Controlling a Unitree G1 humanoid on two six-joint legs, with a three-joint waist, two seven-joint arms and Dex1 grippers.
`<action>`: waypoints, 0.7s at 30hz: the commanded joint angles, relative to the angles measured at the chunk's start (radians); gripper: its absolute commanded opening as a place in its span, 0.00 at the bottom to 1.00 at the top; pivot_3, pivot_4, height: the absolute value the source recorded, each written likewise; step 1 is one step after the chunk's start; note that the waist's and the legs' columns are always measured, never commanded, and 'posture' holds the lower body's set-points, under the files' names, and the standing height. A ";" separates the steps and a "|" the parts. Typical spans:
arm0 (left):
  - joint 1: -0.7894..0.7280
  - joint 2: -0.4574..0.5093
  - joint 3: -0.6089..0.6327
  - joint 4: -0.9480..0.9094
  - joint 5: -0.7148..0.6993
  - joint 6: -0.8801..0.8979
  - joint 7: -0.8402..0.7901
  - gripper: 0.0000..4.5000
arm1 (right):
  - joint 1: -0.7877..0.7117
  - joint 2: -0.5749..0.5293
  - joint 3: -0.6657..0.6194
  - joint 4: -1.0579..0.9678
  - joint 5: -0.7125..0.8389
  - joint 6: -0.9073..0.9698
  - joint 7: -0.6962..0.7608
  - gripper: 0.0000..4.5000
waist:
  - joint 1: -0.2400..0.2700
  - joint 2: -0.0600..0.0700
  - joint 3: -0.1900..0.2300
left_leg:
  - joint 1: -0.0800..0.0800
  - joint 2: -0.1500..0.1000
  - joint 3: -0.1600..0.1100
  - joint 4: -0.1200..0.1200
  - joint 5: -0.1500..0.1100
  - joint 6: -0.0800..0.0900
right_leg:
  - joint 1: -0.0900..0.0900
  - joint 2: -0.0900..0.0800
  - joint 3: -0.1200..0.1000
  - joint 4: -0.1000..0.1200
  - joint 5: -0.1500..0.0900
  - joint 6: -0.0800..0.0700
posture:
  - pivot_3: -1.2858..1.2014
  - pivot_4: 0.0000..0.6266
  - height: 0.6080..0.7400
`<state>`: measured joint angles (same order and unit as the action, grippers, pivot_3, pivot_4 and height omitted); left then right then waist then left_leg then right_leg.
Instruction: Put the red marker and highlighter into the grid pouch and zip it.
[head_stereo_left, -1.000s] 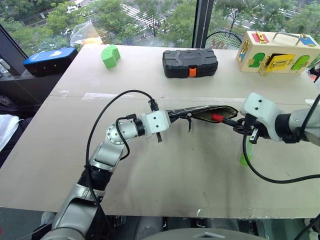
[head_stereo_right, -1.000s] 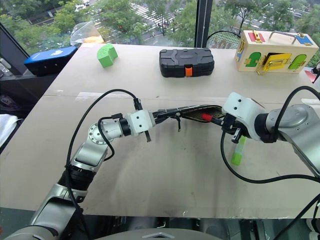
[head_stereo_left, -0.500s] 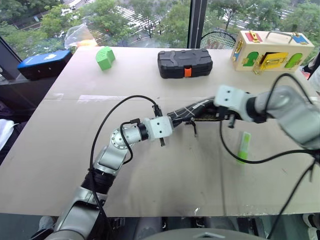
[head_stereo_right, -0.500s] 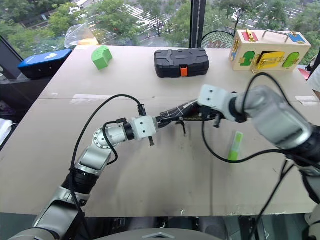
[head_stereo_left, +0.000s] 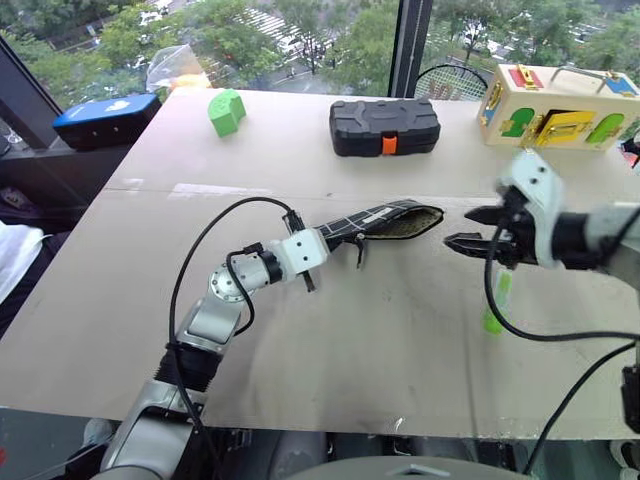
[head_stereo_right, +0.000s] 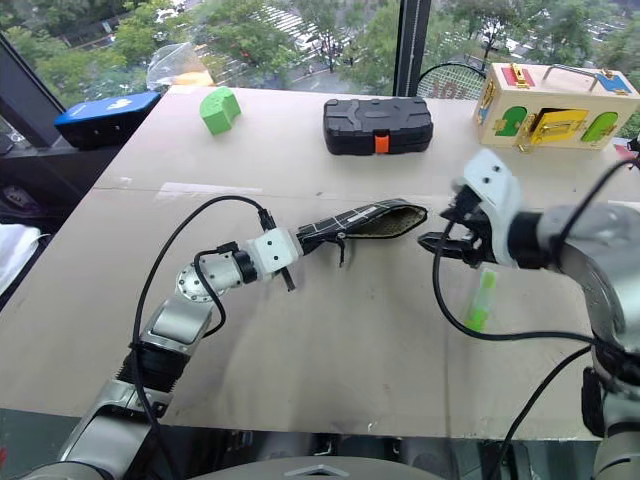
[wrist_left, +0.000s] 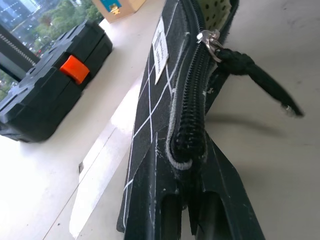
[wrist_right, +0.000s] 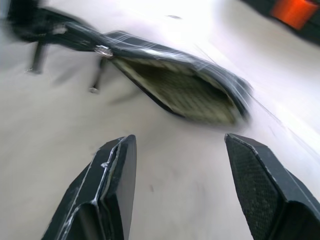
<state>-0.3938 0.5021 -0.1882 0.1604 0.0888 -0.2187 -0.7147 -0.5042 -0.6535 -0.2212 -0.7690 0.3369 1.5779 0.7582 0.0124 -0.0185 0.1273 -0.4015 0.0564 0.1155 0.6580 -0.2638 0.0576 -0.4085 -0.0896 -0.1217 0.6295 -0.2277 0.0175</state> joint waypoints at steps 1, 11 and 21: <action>-0.029 0.009 0.018 0.021 0.005 -0.027 0.013 0.00 | 0.201 0.148 -0.057 -0.156 -0.116 0.037 -0.260 0.80 | 0.001 0.000 0.000 | 0.000 0.000 -0.001 0.000 0.000 0.000 | 0.000 0.000 0.000 0.001 0.000 0.000 | 0.52 0.24 1.00; -0.069 0.002 0.001 0.055 -0.002 -0.053 -0.011 0.00 | 0.435 0.609 0.079 -0.149 -0.372 0.037 -0.761 0.94 | -0.012 0.001 -0.001 | 0.002 -0.001 0.003 0.002 0.003 -0.005 | -0.003 0.003 0.004 0.009 -0.001 0.001 | 0.52 0.24 1.00; -0.044 -0.010 0.000 0.004 -0.021 -0.028 -0.021 0.00 | 0.485 0.470 0.038 -0.230 -0.288 0.033 -0.616 0.17 | -0.006 0.000 -0.002 | 0.001 -0.002 0.002 0.002 0.003 -0.004 | -0.002 0.003 0.005 0.007 -0.001 0.001 | 0.52 0.24 1.00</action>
<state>-0.4347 0.4978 -0.1971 0.2107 0.0867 -0.2444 -0.7366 -0.0146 -0.1462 -0.1615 -0.9406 0.0187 1.6079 0.0926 0.0067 -0.0189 0.1255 -0.4006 0.0548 0.1172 0.6602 -0.2614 0.0538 -0.4104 -0.0865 -0.1168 0.6360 -0.2292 0.0187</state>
